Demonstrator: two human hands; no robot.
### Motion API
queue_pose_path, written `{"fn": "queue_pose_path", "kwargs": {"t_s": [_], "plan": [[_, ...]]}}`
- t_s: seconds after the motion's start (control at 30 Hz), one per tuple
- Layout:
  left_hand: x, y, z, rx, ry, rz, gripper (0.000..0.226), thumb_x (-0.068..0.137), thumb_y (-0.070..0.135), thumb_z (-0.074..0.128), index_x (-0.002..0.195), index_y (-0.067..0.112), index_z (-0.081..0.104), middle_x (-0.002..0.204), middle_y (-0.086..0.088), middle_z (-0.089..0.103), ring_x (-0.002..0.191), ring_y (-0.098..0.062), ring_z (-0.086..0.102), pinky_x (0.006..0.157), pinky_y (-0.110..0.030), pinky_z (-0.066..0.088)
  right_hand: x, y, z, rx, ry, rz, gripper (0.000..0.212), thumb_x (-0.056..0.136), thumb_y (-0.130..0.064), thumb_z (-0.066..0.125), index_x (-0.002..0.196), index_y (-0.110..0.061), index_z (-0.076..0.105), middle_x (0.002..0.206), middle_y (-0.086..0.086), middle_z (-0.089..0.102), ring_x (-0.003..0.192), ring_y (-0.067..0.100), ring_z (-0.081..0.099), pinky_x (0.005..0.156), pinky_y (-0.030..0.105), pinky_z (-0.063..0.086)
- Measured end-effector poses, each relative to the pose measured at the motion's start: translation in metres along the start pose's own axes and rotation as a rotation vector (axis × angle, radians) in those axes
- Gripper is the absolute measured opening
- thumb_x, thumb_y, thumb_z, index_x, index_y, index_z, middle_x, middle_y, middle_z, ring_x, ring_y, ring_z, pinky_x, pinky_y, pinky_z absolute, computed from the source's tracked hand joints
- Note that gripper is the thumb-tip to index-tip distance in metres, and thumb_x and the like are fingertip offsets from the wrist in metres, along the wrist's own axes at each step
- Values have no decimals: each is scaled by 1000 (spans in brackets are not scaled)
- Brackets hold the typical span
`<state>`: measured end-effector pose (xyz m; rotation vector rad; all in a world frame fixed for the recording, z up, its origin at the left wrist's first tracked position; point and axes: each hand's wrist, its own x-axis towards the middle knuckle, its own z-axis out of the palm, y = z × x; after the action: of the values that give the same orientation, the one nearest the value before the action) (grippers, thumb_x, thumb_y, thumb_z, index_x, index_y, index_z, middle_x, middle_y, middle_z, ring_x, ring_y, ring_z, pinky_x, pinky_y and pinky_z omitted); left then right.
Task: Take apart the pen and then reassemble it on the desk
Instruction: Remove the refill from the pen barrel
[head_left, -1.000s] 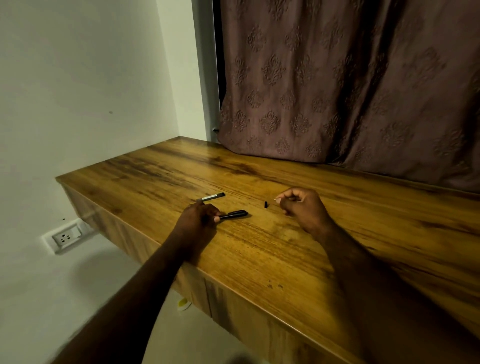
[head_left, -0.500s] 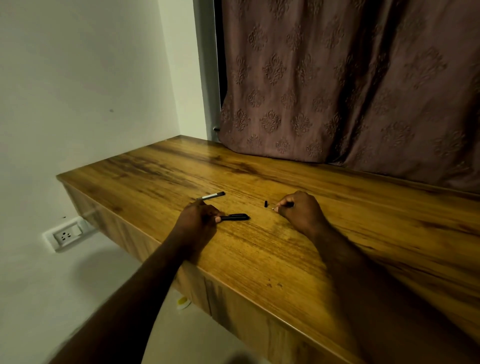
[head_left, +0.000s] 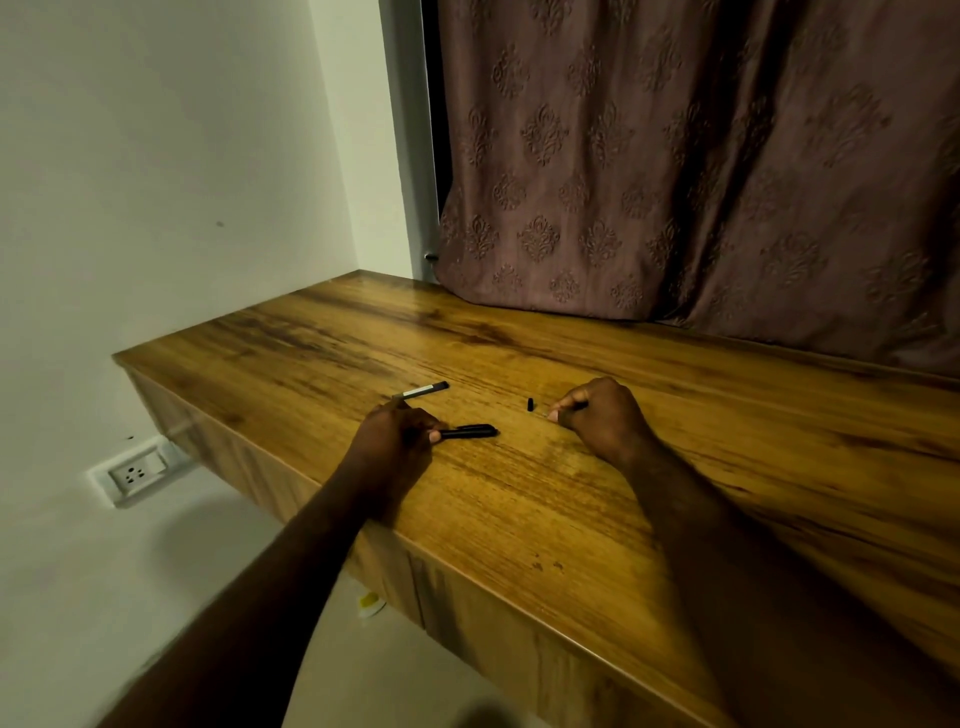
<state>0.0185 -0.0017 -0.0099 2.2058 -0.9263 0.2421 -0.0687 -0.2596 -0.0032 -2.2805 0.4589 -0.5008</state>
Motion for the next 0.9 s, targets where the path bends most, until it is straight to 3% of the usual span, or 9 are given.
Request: {"fn": "queue_pose_path", "kwargs": {"t_s": [0.2, 0.43, 0.5, 0.6, 0.67, 0.8, 0.9], "plan": [[0, 3, 0, 1, 12, 38, 25, 77, 25, 57, 88, 13, 76, 83, -3, 73, 84, -22, 64, 79, -32, 50, 1, 1, 0, 26, -19, 9, 24, 75, -23, 79, 56, -33, 66, 84, -11, 74, 84, 8, 68, 86, 38, 56], [-1, 4, 2, 11, 38, 37, 23, 77, 23, 59, 90, 14, 76, 85, 0, 69, 85, -23, 65, 80, -34, 51, 1, 5, -1, 37, -19, -4, 6, 74, -23, 80, 78, -23, 75, 86, -6, 73, 86, 11, 67, 85, 36, 55], [0, 3, 2, 31, 32, 29, 22, 78, 22, 60, 91, 16, 76, 88, -3, 71, 87, -24, 65, 81, -35, 52, -1, 2, 0, 48, 54, -8, 10, 76, -22, 78, 84, -19, 74, 84, -4, 72, 84, 12, 66, 80, 33, 54], [0, 7, 3, 90, 28, 80, 26, 78, 25, 55, 91, 15, 76, 87, -7, 71, 85, -25, 63, 78, -36, 52, -10, -13, 2, 16, 143, -160, 5, 81, -18, 70, 76, -16, 70, 81, -3, 72, 75, 12, 64, 70, 28, 51], [-1, 10, 5, 114, 12, 120, 26, 80, 26, 54, 92, 15, 75, 84, -6, 70, 81, -24, 62, 75, -35, 51, -19, -29, 9, 12, 68, -265, 5, 80, -19, 72, 80, -15, 73, 86, -1, 70, 78, 14, 64, 73, 32, 53], [2, 6, 8, 143, -25, 165, 26, 80, 30, 53, 90, 20, 75, 81, -1, 72, 78, -20, 61, 72, -36, 51, -28, -49, 31, -154, -163, -327, 31, 80, -34, 73, 109, -22, 70, 103, -5, 61, 95, 12, 59, 81, 33, 51], [3, 6, 7, 115, -18, 161, 20, 79, 22, 59, 89, 17, 75, 79, -5, 71, 76, -22, 62, 69, -34, 50, -28, -53, 39, -284, -171, -361, 21, 85, -37, 66, 104, -29, 72, 101, -9, 58, 95, 15, 57, 79, 36, 50]]}}
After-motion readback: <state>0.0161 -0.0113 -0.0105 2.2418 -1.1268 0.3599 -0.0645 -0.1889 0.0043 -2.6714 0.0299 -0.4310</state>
